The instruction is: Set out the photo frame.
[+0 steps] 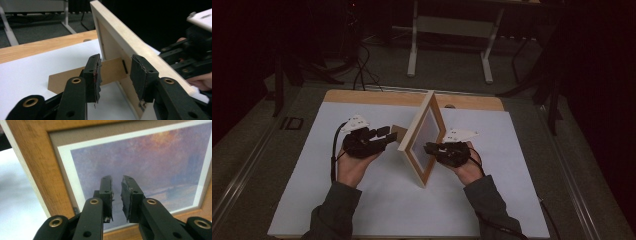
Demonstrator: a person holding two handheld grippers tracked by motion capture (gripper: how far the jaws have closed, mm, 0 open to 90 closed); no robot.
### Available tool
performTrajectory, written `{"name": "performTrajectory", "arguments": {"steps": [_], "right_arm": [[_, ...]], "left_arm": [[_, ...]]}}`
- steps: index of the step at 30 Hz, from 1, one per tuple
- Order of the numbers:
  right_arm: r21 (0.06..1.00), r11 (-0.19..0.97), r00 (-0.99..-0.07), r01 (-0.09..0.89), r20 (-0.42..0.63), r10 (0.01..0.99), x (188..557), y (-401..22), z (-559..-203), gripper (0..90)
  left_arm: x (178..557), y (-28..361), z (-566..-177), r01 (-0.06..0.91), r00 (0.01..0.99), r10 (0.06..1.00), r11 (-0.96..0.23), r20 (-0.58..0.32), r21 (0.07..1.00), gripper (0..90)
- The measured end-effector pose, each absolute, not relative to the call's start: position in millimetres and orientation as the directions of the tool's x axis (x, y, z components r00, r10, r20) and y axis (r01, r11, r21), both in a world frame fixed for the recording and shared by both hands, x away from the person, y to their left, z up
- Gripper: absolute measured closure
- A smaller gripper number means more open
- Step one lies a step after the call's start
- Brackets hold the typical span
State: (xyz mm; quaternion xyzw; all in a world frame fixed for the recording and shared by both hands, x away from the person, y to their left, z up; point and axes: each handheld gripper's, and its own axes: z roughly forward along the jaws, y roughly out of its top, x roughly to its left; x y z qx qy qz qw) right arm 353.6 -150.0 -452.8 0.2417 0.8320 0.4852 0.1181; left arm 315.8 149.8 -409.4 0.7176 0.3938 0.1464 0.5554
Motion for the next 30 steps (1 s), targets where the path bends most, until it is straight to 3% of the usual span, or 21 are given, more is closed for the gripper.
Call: {"name": "performTrajectory", "arguments": {"steps": [12,21,25,30], "right_arm": [[0.857,0.416,-0.845,0.306,0.043,0.532,355.6,-153.4,-458.2,69.9],[0.851,0.414,-0.842,0.323,0.058,0.536,356.6,-153.6,-461.5,61.2],[0.848,0.417,-0.842,0.327,0.062,0.536,357.7,-154.3,-463.5,59.7],[0.846,0.419,-0.843,0.329,0.063,0.535,357.7,-155.4,-464.3,59.5]], "left_arm": [[284.1,144.6,-407.2,0.394,0.649,0.723,-0.051,-0.239,0.917,46.0],[271.6,131.6,-410.8,0.378,0.649,0.724,-0.041,-0.233,0.925,42.0],[268.2,119.8,-416.0,0.372,0.639,0.742,-0.066,-0.204,0.926,41.9],[265.9,105.2,-421.1,0.365,0.611,0.774,-0.090,-0.165,0.927,50.3]]}}
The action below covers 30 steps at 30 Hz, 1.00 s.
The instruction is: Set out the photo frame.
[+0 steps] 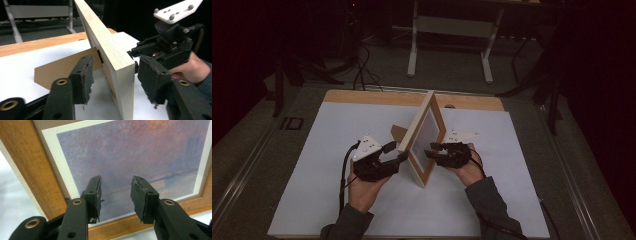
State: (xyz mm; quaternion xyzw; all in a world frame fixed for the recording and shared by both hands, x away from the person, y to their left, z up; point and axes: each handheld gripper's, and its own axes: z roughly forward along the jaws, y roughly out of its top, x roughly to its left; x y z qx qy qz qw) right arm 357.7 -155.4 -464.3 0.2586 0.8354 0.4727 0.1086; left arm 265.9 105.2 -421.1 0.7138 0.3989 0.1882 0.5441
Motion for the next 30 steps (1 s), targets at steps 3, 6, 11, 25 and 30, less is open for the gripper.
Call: {"name": "performTrajectory", "arguments": {"steps": [3,6,11,25,30], "right_arm": [[0.846,0.420,-0.841,0.330,0.061,0.537,358.1,-157.6,-463.5,59.5],[0.848,0.413,-0.837,0.333,0.064,0.543,358.7,-159.9,-462.7,59.5],[0.853,0.402,-0.833,0.333,0.066,0.550,359.8,-164.0,-462.6,59.5],[0.854,0.389,-0.815,0.346,0.068,0.576,361.8,-173.8,-462.1,59.3],[0.854,0.385,-0.808,0.350,0.068,0.585,363.3,-176.6,-462.9,59.1]], "left_arm": [[264.9,99.7,-421.6,0.362,0.608,0.779,-0.100,-0.154,0.927,58.0],[264.8,96.2,-423.5,0.373,0.589,0.794,-0.103,-0.150,0.922,60.5],[266.3,88.9,-431.3,0.399,0.571,0.804,-0.092,-0.168,0.912,61.0],[278.7,103.8,-431.2,0.461,0.597,0.767,-0.090,-0.234,0.883,67.7],[289.7,117.3,-432.7,0.433,0.665,0.713,-0.126,-0.222,0.893,67.5]]}}
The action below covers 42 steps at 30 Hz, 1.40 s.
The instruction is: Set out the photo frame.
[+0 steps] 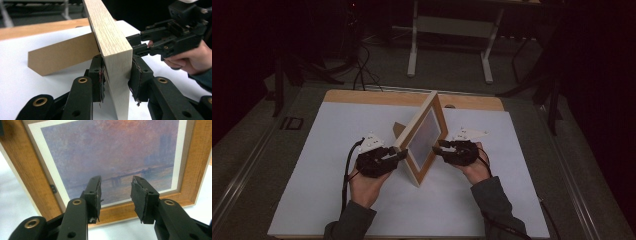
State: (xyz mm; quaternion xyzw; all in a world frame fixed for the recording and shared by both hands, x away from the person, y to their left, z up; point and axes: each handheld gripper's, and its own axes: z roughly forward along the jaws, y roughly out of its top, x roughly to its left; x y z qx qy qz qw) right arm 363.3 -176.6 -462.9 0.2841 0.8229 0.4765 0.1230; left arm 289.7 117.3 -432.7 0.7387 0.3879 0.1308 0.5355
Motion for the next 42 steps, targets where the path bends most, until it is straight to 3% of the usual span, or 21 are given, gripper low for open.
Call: {"name": "performTrajectory", "arguments": {"steps": [10,19,34,38,42], "right_arm": [[0.855,0.377,-0.797,0.356,0.068,0.600,364.6,-179.2,-462.8,58.9],[0.860,0.360,-0.775,0.362,0.063,0.629,369.9,-189.7,-460.5,58.0],[0.880,0.292,-0.698,0.375,0.061,0.713,408.1,-221.3,-444.0,35.3],[0.870,0.280,-0.704,0.405,0.102,0.703,423.7,-222.7,-442.7,31.1],[0.870,0.274,-0.721,0.410,0.125,0.682,433.0,-220.7,-442.3,29.7]], "left_arm": [[323.9,150.7,-432.1,0.450,0.782,0.557,-0.194,-0.279,0.872,68.1],[345.4,168.7,-431.2,0.461,0.831,0.455,-0.240,-0.320,0.854,68.4],[364.5,173.4,-433.3,0.441,0.881,0.318,-0.286,-0.350,0.851,68.3],[363.1,171.1,-432.2,0.434,0.874,0.362,-0.283,-0.323,0.855,68.1],[348.8,163.1,-430.6,0.449,0.812,0.517,-0.261,-0.269,0.855,52.1]]}}
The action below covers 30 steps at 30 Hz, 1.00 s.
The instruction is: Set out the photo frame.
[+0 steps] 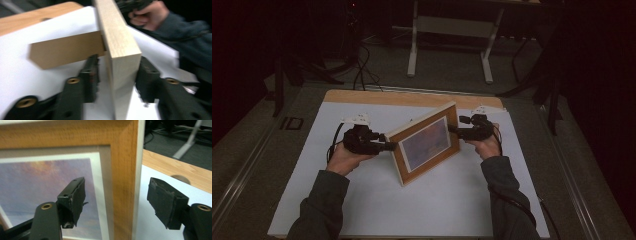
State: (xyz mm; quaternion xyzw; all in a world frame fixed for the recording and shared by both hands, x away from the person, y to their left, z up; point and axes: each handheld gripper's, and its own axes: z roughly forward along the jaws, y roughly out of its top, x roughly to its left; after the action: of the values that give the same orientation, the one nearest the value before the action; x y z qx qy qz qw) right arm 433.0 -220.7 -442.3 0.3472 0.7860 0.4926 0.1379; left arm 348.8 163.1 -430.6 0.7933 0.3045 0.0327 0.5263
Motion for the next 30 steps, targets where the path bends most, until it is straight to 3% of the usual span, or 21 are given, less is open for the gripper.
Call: {"name": "performTrajectory", "arguments": {"steps": [6,10,19,30], "right_arm": [[0.876,0.259,-0.743,0.407,0.152,0.652,441.5,-219.9,-444.1,31.4],[0.877,0.257,-0.755,0.406,0.163,0.636,446.1,-218.6,-446.8,31.6],[0.879,0.233,-0.799,0.417,0.232,0.555,460.3,-216.1,-456.9,30.3],[0.883,0.215,-0.775,0.417,0.222,0.592,438.9,-232.2,-457.6,54.2]], "left_arm": [[317.3,147.1,-443.0,0.469,0.715,0.650,-0.175,-0.256,0.866,53.7],[305.6,136.3,-450.5,0.477,0.667,0.709,-0.172,-0.228,0.862,60.3],[311.9,134.1,-451.7,0.519,0.666,0.706,-0.206,-0.241,0.829,69.5],[345.7,154.1,-449.6,0.547,0.633,0.730,-0.186,-0.257,0.816,67.2]]}}
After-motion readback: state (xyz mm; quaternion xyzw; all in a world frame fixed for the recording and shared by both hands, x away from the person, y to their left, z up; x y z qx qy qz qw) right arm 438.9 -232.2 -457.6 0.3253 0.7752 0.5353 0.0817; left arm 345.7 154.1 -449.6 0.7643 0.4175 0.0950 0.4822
